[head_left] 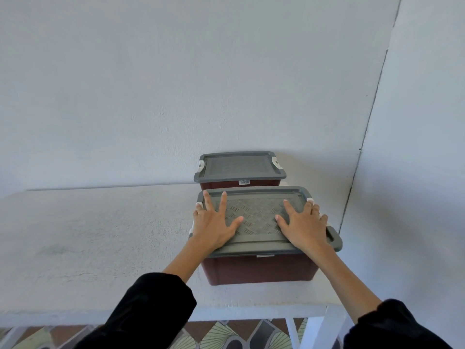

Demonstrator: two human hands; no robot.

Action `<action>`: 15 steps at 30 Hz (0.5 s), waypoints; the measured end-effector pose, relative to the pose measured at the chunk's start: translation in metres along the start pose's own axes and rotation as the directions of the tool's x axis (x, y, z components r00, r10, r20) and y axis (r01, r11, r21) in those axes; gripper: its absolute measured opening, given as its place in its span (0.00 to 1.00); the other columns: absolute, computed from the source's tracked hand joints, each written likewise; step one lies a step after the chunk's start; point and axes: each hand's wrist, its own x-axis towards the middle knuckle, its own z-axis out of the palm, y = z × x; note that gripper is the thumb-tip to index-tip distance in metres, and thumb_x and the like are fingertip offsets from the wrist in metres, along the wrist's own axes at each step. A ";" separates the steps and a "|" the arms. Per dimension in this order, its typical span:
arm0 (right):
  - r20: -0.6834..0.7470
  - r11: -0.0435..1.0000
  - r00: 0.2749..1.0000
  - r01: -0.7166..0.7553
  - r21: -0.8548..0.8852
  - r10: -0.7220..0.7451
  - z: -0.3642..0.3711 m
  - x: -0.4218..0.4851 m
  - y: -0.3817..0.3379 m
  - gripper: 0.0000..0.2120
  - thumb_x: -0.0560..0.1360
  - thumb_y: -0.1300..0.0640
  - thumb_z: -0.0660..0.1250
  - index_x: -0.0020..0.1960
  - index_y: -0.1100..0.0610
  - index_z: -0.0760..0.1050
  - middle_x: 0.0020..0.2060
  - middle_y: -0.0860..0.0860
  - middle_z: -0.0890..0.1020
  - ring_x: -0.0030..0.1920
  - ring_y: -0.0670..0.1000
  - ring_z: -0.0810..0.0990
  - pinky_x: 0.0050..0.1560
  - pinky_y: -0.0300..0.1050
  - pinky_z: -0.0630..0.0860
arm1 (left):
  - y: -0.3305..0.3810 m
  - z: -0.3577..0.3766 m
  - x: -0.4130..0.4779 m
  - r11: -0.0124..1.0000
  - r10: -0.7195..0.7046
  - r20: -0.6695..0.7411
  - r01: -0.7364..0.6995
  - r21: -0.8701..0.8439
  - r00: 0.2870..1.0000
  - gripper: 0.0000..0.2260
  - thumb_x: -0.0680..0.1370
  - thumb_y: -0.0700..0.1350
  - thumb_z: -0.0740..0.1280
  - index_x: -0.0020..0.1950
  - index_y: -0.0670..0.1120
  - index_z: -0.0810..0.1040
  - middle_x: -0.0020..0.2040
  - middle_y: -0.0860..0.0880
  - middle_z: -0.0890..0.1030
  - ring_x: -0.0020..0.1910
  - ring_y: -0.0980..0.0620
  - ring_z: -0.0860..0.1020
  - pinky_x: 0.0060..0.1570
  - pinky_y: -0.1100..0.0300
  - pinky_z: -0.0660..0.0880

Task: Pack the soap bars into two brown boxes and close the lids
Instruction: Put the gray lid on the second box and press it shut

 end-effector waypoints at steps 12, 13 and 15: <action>0.007 1.000 1.000 0.017 -0.006 -0.017 -0.001 0.003 0.005 0.28 0.77 0.37 0.46 0.75 0.44 0.51 0.74 0.63 0.51 0.73 0.64 0.51 0.70 0.65 0.50 | -0.001 -0.006 -0.004 0.962 0.115 0.130 -0.143 0.234 0.985 0.31 0.76 0.67 0.42 0.74 0.57 0.35 0.77 0.40 0.45 0.72 0.30 0.52 0.72 0.40 0.53; 0.014 1.000 1.000 0.025 0.014 -0.025 -0.002 0.005 0.008 0.28 0.77 0.36 0.48 0.74 0.44 0.53 0.73 0.62 0.52 0.73 0.63 0.51 0.70 0.64 0.52 | -0.002 -0.005 -0.005 0.975 0.092 0.126 -0.115 0.188 0.988 0.32 0.76 0.67 0.43 0.75 0.57 0.37 0.77 0.41 0.45 0.73 0.32 0.50 0.72 0.40 0.52; 0.034 0.994 0.998 0.050 0.094 -0.053 -0.006 0.011 0.020 0.28 0.76 0.35 0.51 0.73 0.44 0.57 0.70 0.59 0.56 0.71 0.60 0.53 0.68 0.62 0.58 | -0.004 -0.002 -0.007 0.996 0.051 0.125 -0.060 0.070 0.991 0.33 0.75 0.68 0.45 0.76 0.56 0.43 0.77 0.43 0.45 0.75 0.36 0.46 0.71 0.39 0.50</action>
